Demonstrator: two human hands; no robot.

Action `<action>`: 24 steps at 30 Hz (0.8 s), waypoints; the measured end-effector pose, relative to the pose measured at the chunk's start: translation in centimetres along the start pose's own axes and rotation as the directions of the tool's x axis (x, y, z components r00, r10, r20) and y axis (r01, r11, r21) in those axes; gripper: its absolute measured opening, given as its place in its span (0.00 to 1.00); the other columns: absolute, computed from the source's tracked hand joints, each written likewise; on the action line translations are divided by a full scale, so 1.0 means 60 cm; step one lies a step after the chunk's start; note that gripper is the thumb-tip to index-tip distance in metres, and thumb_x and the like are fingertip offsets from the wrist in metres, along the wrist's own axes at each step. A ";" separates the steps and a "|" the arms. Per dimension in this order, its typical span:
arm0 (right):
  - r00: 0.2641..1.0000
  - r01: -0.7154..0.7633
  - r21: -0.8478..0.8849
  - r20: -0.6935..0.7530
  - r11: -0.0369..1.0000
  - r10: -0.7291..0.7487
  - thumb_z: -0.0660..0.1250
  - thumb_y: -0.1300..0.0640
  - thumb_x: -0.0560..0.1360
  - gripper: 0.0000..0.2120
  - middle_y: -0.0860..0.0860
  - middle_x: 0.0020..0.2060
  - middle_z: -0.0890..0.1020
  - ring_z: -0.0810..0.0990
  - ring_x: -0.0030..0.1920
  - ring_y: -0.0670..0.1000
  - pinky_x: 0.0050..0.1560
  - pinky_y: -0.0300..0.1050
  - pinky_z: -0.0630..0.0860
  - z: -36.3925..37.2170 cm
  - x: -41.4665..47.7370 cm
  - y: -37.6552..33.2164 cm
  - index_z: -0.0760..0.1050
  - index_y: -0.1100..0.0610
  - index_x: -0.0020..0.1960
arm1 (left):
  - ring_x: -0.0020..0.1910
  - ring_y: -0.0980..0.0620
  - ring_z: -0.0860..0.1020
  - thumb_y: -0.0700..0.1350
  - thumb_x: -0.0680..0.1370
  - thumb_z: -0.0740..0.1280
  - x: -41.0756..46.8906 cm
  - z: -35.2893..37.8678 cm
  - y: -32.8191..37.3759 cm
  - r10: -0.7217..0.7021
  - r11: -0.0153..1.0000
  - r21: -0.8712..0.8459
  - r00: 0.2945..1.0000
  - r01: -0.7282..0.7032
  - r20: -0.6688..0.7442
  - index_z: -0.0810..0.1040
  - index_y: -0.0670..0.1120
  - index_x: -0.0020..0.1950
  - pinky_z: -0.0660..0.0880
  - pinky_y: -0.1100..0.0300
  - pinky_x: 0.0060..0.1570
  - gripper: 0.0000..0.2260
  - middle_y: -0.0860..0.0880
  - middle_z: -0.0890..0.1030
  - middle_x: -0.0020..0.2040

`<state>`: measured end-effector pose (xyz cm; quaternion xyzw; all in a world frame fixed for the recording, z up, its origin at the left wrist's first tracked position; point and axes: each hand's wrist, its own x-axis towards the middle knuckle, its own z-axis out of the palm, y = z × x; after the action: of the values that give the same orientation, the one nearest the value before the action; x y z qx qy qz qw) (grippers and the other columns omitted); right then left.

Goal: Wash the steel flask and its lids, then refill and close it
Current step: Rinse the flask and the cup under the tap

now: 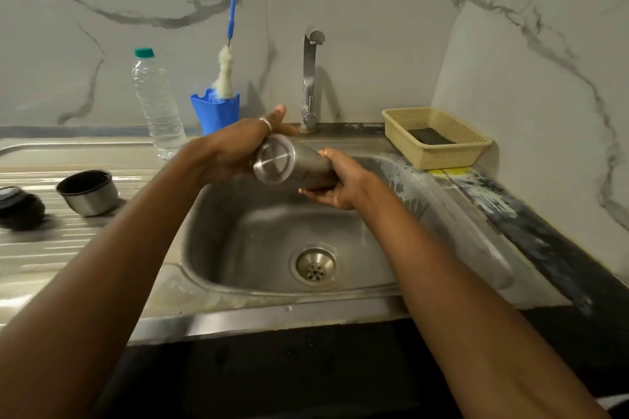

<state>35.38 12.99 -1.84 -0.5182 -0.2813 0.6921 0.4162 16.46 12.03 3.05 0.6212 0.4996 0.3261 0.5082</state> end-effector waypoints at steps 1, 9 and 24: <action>1.000 -0.006 0.011 -0.003 1.000 0.006 0.68 0.51 0.78 0.14 0.62 0.53 0.81 0.82 0.49 0.60 0.36 0.53 0.84 0.002 -0.006 0.003 0.76 0.60 0.58 | 0.58 0.47 0.83 0.70 0.75 0.60 -0.012 0.005 0.004 -0.003 0.998 -0.060 1.000 0.002 -0.018 0.83 0.51 0.61 0.81 0.48 0.53 0.28 0.46 0.84 0.58; 0.998 -0.067 0.053 -0.019 0.996 0.068 0.69 0.48 0.78 0.23 0.65 0.51 0.83 0.85 0.37 0.61 0.32 0.48 0.84 -0.011 0.000 0.007 0.77 0.66 0.63 | 0.58 0.57 0.81 0.55 0.66 0.80 -0.053 0.024 -0.018 0.338 0.932 0.114 0.938 -0.345 0.077 0.74 0.51 0.68 0.78 0.61 0.56 0.32 0.54 0.82 0.59; 0.938 0.333 -0.667 0.167 0.666 -0.302 0.59 0.67 0.77 0.11 0.63 0.45 0.83 0.81 0.46 0.61 0.55 0.55 0.80 -0.022 0.016 0.008 0.79 0.68 0.49 | 0.58 0.52 0.79 0.53 0.72 0.78 0.003 0.049 -0.045 0.348 0.937 0.144 0.885 -0.318 -0.308 0.72 0.48 0.70 0.80 0.55 0.56 0.30 0.50 0.80 0.60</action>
<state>36.40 13.52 -3.11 -0.5633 -0.6116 0.4658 0.3028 18.41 11.24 -0.37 0.6566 0.4773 0.4848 0.3258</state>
